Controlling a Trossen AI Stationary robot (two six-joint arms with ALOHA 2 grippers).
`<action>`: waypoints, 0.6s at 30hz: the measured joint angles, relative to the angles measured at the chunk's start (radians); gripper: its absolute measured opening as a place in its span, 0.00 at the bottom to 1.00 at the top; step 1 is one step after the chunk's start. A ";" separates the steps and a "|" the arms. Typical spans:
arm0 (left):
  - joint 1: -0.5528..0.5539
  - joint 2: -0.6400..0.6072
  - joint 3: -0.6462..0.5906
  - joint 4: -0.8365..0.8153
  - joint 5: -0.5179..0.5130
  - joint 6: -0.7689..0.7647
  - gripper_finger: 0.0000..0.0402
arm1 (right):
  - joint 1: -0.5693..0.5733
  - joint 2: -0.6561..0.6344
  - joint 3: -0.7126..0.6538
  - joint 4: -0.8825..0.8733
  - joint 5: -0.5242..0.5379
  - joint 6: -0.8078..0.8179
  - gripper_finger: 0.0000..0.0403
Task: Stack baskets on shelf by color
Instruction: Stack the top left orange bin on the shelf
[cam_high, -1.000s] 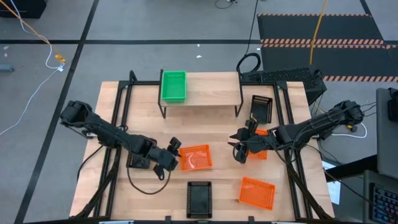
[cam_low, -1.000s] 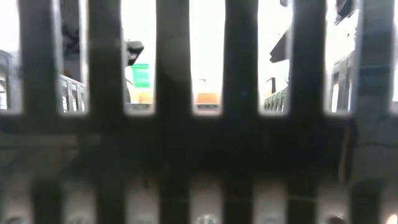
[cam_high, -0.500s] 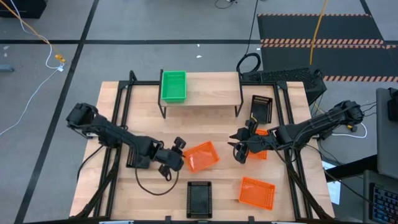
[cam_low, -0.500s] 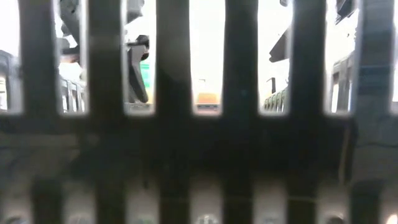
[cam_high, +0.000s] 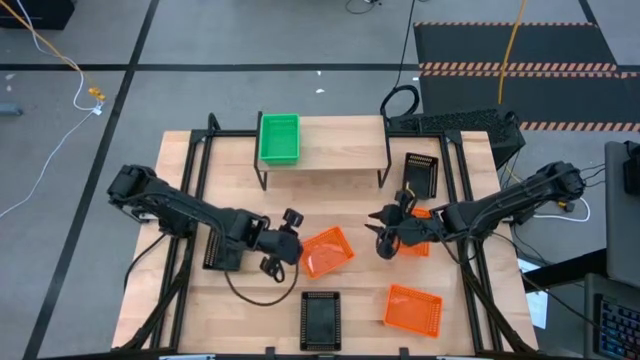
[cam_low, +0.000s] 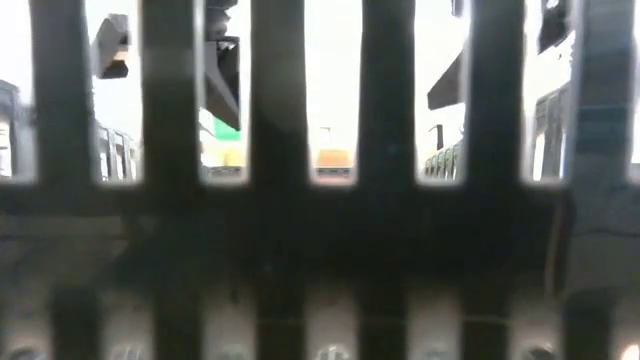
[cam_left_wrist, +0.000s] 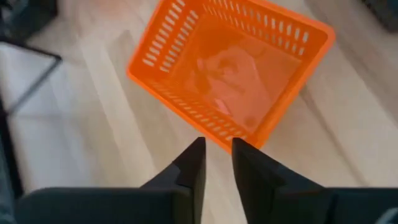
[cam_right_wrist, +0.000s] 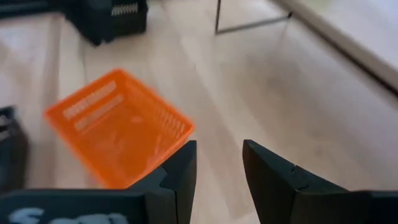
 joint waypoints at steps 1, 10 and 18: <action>0.002 0.000 0.000 0.017 -0.010 0.019 0.23 | 0.000 0.000 -0.025 0.054 0.017 -0.016 0.31; 0.024 0.008 -0.023 0.090 0.039 -0.088 0.24 | 0.001 0.000 -0.221 0.528 0.038 -0.211 0.31; 0.030 0.052 -0.024 0.076 0.107 -0.083 0.24 | 0.001 0.000 -0.265 0.679 0.039 -0.376 0.31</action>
